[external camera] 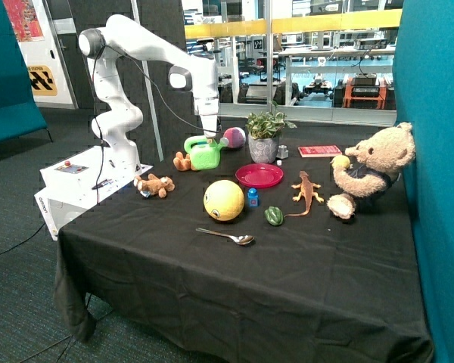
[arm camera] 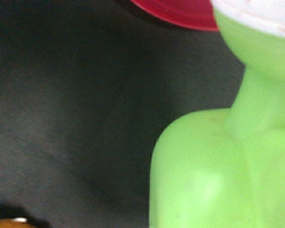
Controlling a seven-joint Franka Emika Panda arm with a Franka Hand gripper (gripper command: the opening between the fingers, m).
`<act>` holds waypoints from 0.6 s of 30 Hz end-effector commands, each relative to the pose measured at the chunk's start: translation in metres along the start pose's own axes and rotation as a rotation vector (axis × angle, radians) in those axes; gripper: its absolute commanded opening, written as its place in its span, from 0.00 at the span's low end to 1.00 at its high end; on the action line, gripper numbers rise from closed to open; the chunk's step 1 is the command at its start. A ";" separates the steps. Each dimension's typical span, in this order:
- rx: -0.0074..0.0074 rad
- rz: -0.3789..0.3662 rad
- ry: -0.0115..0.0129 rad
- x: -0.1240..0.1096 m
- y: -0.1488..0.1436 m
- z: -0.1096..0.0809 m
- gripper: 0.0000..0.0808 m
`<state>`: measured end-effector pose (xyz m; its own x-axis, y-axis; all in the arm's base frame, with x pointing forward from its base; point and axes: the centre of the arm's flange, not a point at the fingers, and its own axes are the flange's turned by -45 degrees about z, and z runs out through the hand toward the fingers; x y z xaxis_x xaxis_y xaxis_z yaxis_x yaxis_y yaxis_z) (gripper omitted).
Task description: Water the pot plant and put the can on the plate
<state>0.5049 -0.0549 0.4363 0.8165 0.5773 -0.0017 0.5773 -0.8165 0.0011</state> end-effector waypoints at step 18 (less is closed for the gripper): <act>0.0010 -0.090 0.0017 0.035 -0.054 -0.024 0.00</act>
<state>0.5013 -0.0089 0.4538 0.7772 0.6292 0.0010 0.6292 -0.7772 0.0069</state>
